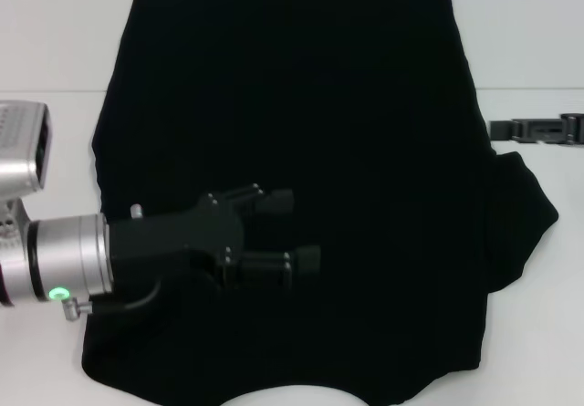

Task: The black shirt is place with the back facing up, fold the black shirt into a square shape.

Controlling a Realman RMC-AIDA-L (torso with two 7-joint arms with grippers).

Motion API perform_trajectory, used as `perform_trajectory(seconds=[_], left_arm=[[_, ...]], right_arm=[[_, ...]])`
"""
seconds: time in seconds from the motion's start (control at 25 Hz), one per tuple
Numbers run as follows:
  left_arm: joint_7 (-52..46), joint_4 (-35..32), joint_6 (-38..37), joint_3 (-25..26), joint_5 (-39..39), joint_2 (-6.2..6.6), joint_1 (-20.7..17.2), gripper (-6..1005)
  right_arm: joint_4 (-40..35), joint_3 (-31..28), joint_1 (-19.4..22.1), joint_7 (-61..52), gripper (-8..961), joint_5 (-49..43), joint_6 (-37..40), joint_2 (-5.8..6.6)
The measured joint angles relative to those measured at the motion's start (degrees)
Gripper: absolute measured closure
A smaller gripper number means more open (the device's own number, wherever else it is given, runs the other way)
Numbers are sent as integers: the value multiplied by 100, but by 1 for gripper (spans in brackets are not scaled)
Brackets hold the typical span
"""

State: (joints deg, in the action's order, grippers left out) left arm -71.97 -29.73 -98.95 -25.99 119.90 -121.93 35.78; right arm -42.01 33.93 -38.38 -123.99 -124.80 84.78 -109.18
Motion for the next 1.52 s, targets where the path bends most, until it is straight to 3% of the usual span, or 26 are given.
perform_trajectory(seconds=[0.16, 0.32, 0.44, 0.64, 1.28, 1.52], left_arm=[[309, -29, -57, -128, -12, -98, -117, 40], [684, -9, -79, -180, -24, -175, -180, 39], [827, 26, -81, -182, -29, -187, -192, 39], [865, 58, -77, -154, -37, -189, -206, 39], [860, 70, -90, -137, -39, -178, -276, 40], [852, 51, -45, -134, -39, -186, -316, 40]], right_arm=[[-120, -16, 7, -597, 72, -524, 64, 232], [-281, -24, 20, -988, 72, -1153, 93, 283], [-234, 14, -89, -1238, 72, -1861, 38, 247], [-43, 26, -155, -1293, 72, -2157, 21, 190], [1057, 342, -453, -1294, 72, -2196, -1022, 72], [1136, 424, -505, -1294, 100, -2198, -1260, 20]])
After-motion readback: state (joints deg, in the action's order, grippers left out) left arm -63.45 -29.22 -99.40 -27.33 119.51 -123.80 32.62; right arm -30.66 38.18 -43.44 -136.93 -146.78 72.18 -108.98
